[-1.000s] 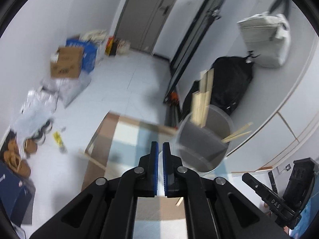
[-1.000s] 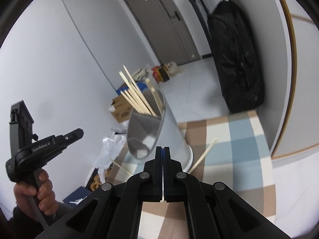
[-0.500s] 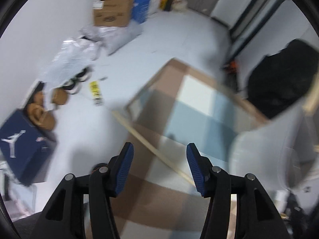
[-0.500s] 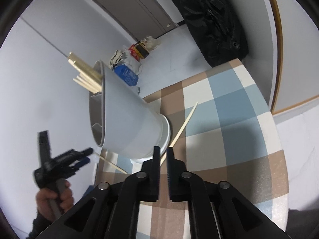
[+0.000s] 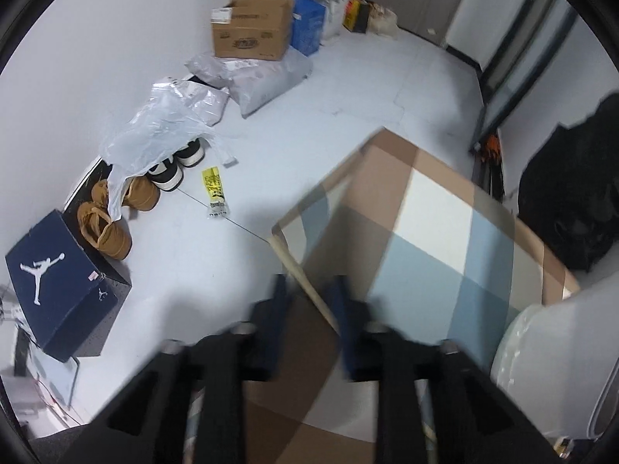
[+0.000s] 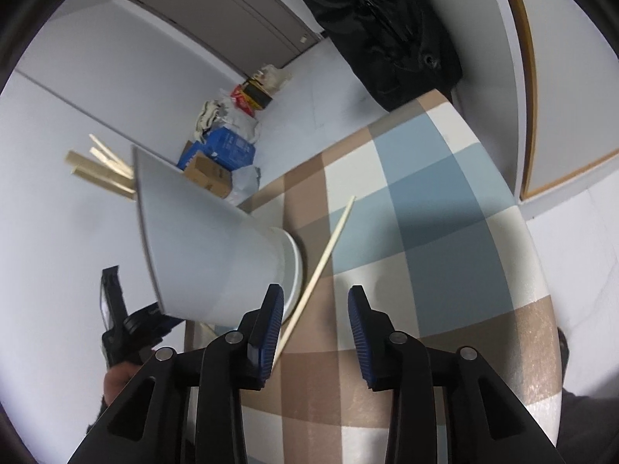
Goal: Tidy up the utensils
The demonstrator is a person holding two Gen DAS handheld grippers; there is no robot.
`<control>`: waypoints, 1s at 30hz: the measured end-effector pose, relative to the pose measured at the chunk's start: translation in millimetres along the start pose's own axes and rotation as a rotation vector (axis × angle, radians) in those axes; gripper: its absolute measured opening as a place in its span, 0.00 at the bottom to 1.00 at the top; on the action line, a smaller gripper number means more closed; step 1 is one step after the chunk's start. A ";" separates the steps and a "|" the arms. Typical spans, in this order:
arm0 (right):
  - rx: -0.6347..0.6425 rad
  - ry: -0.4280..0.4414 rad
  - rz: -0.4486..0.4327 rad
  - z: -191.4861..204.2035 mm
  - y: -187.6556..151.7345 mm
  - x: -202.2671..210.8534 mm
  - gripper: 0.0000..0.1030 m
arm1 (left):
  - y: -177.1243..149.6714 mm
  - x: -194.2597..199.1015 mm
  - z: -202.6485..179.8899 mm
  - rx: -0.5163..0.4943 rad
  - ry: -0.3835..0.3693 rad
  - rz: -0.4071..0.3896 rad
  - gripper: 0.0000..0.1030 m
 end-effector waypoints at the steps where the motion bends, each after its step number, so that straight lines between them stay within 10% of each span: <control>1: 0.000 -0.005 0.009 -0.2 1.2 -2.5 0.37 | 0.6 1.7 4.5 0.008 -0.042 -0.001 0.00; 24: 0.107 -0.235 0.116 7.1 64.3 -77.2 0.34 | 2.8 43.9 -1.4 -0.005 -0.267 -0.104 0.00; 30: 0.211 -0.382 0.042 12.5 58.2 -82.4 0.15 | 2.0 67.7 -9.8 -0.066 -0.276 -0.199 0.00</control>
Point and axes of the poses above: each gripper's, at about its wrist camera, not at the fingertips, and x roughly against the way its jaws point, z to its left, y to its top, the point moved 4 cm from there along -x, roughly the way its jaws point, and after that the axes turned 5 degrees about z, right-handed, at the moved point
